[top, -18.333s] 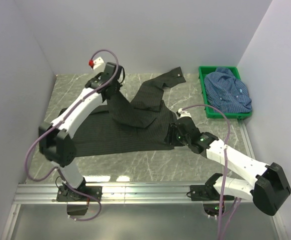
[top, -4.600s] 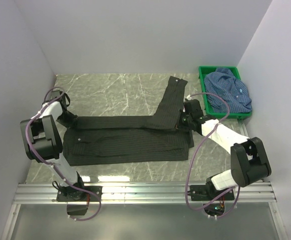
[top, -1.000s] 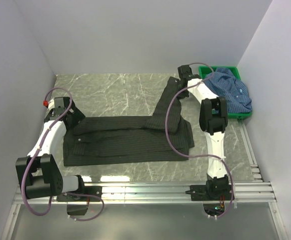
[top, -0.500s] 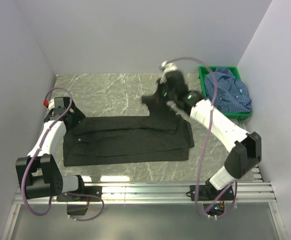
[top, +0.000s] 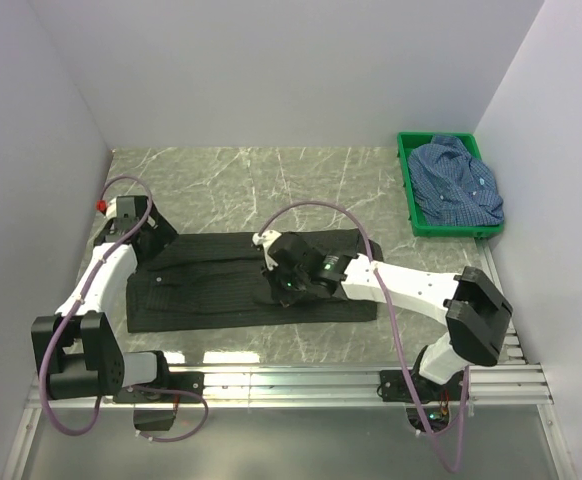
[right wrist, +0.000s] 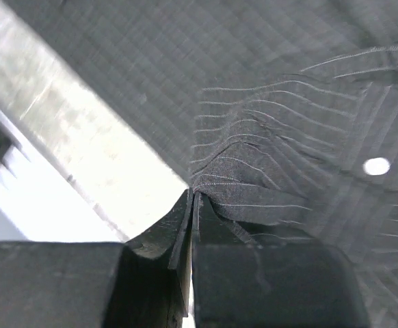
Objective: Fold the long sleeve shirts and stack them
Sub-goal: Fold the shirt
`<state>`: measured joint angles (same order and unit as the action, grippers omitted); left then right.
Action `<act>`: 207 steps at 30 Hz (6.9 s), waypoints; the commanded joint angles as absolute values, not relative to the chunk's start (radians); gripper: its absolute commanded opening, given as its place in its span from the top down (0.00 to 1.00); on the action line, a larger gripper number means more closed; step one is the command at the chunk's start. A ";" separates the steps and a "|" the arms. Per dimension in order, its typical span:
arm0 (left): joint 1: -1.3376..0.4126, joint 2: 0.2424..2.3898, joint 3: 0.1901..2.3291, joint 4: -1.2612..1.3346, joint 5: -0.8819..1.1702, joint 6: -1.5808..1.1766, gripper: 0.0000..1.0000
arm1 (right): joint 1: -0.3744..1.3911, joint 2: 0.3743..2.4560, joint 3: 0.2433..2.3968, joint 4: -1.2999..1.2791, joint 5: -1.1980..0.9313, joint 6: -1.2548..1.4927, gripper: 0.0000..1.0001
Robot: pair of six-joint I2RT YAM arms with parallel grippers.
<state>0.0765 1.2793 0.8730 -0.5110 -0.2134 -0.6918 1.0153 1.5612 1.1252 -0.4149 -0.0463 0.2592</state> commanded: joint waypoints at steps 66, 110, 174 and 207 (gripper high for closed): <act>-0.432 1.275 0.985 -0.704 -0.239 -1.069 0.02 | 0.193 1.108 1.008 -0.519 0.069 0.515 0.20; -1.037 2.040 1.629 -0.982 -0.551 -1.062 0.81 | 0.380 0.916 0.706 -0.425 0.143 0.580 0.21; -0.893 1.680 1.193 -0.742 -0.313 -0.979 0.99 | 0.382 1.057 0.649 -0.310 -0.057 0.558 0.24; -0.893 0.762 1.359 -1.170 0.008 -1.081 1.00 | 0.670 1.607 1.066 -0.348 -0.173 0.302 0.32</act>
